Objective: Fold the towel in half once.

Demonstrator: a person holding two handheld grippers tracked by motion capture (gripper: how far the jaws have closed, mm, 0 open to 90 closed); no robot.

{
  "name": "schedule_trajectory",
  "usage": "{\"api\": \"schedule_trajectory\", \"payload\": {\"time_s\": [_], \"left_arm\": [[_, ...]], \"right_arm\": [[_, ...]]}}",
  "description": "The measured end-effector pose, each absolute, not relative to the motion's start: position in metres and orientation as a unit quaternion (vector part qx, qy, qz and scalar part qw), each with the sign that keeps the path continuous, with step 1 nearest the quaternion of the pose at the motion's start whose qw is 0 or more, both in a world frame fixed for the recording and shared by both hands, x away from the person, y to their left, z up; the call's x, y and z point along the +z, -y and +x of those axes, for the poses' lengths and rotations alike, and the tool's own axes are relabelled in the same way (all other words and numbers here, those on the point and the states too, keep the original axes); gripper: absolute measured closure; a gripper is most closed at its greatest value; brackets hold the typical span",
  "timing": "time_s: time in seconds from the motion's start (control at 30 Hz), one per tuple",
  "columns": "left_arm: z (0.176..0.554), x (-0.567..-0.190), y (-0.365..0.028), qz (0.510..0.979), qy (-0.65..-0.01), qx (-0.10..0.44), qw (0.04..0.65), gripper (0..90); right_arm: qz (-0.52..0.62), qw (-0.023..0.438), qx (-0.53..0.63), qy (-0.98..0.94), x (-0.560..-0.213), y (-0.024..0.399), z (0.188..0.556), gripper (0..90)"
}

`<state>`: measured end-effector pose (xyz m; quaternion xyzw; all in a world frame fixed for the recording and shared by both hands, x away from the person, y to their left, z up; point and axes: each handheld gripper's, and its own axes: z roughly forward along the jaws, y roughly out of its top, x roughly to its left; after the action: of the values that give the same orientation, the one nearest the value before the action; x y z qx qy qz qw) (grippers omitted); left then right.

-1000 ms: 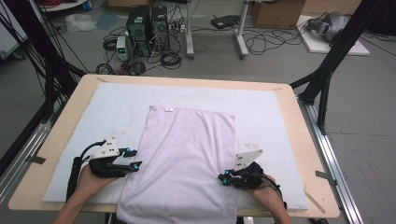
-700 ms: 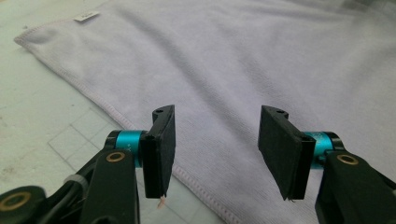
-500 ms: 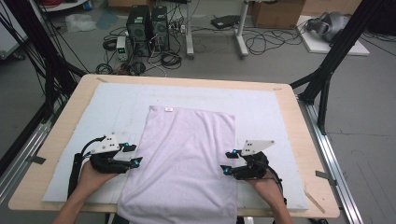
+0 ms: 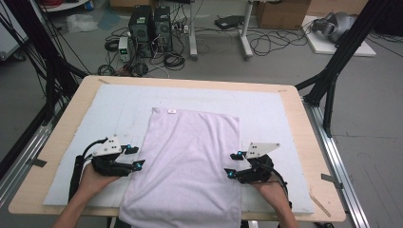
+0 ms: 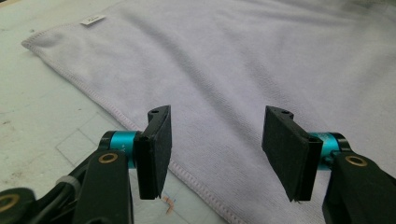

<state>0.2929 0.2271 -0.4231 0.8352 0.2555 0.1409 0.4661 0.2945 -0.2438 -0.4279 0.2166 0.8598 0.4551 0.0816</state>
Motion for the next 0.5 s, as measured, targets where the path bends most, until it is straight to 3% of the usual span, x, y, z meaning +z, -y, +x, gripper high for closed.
{"api": "schedule_trajectory", "payload": {"time_s": [0.5], "left_arm": [[0.306,-0.412,-0.229,0.835,-0.253,0.149,0.466,43.4]], "right_arm": [[0.232,0.096,0.461,-0.851,-0.414,0.254,0.314,37.4]]}}
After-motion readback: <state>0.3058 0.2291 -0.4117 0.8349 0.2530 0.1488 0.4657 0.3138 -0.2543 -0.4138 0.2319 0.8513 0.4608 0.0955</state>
